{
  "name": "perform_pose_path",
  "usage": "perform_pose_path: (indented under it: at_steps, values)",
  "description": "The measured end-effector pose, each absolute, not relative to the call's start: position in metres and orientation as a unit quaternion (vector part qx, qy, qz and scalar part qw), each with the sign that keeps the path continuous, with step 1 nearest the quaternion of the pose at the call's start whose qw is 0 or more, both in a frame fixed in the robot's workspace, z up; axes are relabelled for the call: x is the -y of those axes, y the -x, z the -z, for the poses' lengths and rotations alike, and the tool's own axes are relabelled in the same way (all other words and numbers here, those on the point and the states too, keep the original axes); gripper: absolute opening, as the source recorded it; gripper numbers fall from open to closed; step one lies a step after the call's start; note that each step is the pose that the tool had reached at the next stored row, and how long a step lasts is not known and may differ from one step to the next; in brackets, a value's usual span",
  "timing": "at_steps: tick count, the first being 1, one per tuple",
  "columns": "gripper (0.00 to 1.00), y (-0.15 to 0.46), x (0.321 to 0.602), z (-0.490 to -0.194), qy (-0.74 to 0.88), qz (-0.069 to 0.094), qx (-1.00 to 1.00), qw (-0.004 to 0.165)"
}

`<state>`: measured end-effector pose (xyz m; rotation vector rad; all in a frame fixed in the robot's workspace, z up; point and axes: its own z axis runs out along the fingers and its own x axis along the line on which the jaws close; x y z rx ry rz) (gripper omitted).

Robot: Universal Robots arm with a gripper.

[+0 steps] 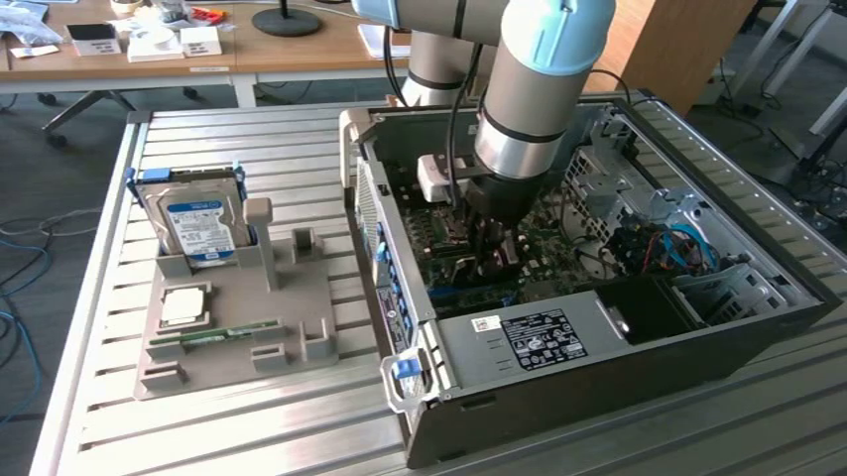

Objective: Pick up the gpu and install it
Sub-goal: 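Insert the gpu into the slot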

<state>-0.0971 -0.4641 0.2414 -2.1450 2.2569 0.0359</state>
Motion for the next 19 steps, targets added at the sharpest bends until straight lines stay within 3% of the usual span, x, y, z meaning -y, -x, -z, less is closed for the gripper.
perform_pose_path:
  at_steps: [4,19]
  values:
    - [0.51,0.097,0.464,-0.241,0.689,-0.012,-0.725,0.014]
    - [0.51,0.097,0.463,-0.253,0.689,-0.01,-0.725,0.013]
